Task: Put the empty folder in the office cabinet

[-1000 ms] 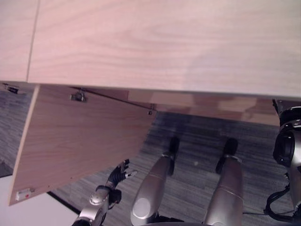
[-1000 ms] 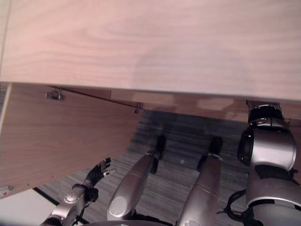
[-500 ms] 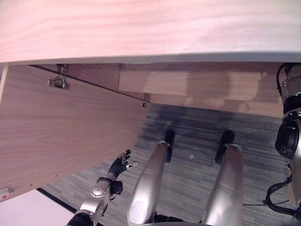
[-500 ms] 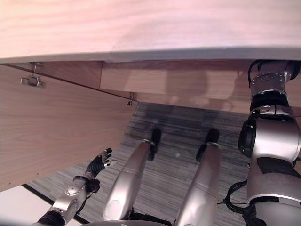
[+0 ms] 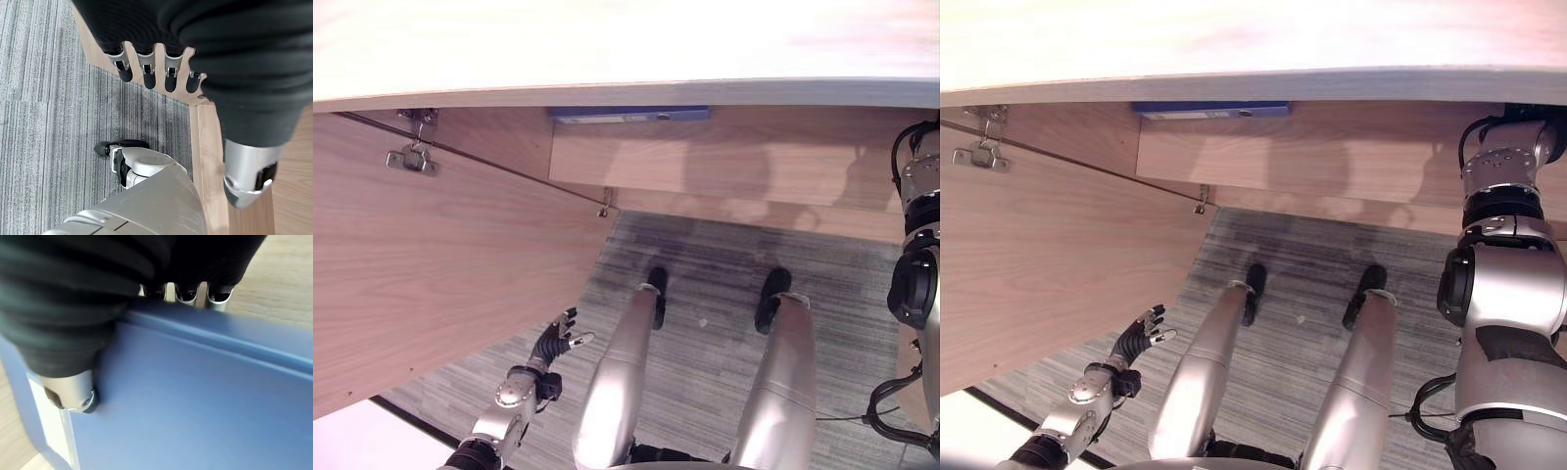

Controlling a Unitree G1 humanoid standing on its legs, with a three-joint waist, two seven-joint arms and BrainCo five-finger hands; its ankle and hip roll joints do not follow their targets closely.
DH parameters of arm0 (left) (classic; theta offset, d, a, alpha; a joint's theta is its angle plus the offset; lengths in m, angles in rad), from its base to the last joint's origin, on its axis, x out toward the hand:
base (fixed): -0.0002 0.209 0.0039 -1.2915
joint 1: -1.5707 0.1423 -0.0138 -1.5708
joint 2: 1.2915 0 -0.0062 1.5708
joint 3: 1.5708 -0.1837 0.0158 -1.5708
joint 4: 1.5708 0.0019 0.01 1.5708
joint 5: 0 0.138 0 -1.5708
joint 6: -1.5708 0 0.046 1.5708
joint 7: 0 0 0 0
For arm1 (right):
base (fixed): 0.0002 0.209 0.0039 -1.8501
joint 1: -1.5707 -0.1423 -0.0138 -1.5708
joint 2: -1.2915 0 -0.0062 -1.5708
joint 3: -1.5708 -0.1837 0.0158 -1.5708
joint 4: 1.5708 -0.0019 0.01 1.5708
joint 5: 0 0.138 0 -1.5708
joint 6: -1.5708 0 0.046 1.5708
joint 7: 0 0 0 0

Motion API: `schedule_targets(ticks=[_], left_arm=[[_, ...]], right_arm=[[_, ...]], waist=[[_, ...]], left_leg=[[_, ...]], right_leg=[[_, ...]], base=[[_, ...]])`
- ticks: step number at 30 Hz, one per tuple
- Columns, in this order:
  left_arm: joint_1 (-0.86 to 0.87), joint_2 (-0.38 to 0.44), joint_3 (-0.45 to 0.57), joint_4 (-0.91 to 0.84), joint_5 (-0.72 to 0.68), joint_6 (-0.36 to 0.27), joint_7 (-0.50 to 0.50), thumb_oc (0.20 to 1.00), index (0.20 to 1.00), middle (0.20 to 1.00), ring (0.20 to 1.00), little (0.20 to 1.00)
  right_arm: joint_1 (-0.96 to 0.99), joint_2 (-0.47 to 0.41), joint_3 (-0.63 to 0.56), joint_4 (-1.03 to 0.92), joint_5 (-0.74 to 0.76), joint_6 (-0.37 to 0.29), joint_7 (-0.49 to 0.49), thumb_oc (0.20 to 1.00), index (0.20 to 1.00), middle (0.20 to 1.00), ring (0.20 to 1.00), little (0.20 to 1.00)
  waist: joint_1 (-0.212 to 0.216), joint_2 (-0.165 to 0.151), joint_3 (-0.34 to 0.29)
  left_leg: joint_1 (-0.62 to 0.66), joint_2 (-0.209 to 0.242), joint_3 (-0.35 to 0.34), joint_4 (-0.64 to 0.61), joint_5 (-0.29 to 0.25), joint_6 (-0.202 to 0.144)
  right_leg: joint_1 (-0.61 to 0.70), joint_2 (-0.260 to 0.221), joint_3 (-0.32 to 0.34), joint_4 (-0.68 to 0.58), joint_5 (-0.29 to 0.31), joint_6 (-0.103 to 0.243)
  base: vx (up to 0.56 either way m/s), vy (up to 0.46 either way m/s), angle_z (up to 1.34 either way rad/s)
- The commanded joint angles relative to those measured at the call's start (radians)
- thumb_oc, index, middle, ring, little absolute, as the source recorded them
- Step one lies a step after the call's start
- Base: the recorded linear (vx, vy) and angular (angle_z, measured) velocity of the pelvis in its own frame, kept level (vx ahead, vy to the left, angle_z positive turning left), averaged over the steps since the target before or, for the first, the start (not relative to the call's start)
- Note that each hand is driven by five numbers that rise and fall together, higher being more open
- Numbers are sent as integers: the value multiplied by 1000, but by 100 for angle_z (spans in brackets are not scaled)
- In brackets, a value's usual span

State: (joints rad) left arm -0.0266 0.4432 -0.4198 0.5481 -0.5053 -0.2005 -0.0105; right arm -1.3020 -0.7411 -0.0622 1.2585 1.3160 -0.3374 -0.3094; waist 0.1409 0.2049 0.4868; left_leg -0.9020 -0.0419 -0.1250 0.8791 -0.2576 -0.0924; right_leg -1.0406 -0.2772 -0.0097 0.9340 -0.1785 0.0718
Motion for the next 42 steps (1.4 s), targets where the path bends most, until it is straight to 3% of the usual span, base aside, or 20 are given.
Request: schedule_targets(ticks=[1, 7, 11, 12, 14, 30, 42], left_arm=[[26, 75, 37, 49, -28, -22, 16, 1000, 1000, 1000, 1000, 1000], [18, 88, 22, 51, -9, -30, 61, 1000, 1000, 1000, 1000, 1000], [23, 100, 6, 51, 15, -36, 94, 1000, 1000, 1000, 1000, 1000], [30, 107, -7, 61, 38, -33, 112, 1000, 1000, 1000, 1000, 1000], [31, 105, -12, 65, 45, -33, 121, 1000, 1000, 1000, 1000, 1000], [-14, 41, -80, 86, 76, -39, 178, 1000, 1000, 1000, 1000, 1000], [-31, 6, -67, 101, 34, -36, 175, 1000, 1000, 1000, 1000, 1000]], right_arm=[[-21, -98, 46, 64, -53, 14, -27, 1000, 1000, 1000, 1000, 1000], [-101, -102, 108, 170, -162, 87, -109, 1000, 1000, 1000, 1000, 1000], [-141, -76, 150, 224, -241, 150, -160, 1000, 1000, 1000, 1000, 1000], [-154, -63, 182, 265, -308, 206, -182, 1000, 1000, 1000, 1000, 1000], [-156, -59, 191, 277, -322, 217, -192, 1000, 1000, 1000, 1000, 1000], [-7, 72, 77, 327, -258, 208, -270, 1000, 1000, 1000, 1000, 1000], [76, 158, 44, 287, -226, 181, -247, 1000, 1000, 1000, 1000, 1000]], waist=[[0, -11, -30], [-6, -23, -32], [-13, -28, -31], [-13, -33, -30], [-14, -33, -28], [-24, -20, -3], [-27, -13, 13]], left_leg=[[35, 27, 13, 41, -140, 4], [42, 30, 15, 23, -139, 5], [47, 36, 19, -1, -132, 4], [47, 37, 20, -11, -127, 3], [48, 39, 20, -17, -124, 3], [70, 38, 12, -56, -112, 5], [70, 37, 11, -81, -98, 10]], right_leg=[[90, 25, -23, 110, -250, 3], [93, 27, -23, 101, -250, -3], [93, 33, -23, 87, -243, -6], [95, 34, -26, 76, -236, -5], [97, 34, -27, 72, -235, -4], [117, 37, -35, 49, -238, -4], [107, 41, -34, 42, -227, -3]], base=[[0, 0, 0], [0, 0, 0], [-14, -3, -3], [-11, -12, -7], [-8, -11, -6], [0, 0, 0], [-2, -4, -2]])
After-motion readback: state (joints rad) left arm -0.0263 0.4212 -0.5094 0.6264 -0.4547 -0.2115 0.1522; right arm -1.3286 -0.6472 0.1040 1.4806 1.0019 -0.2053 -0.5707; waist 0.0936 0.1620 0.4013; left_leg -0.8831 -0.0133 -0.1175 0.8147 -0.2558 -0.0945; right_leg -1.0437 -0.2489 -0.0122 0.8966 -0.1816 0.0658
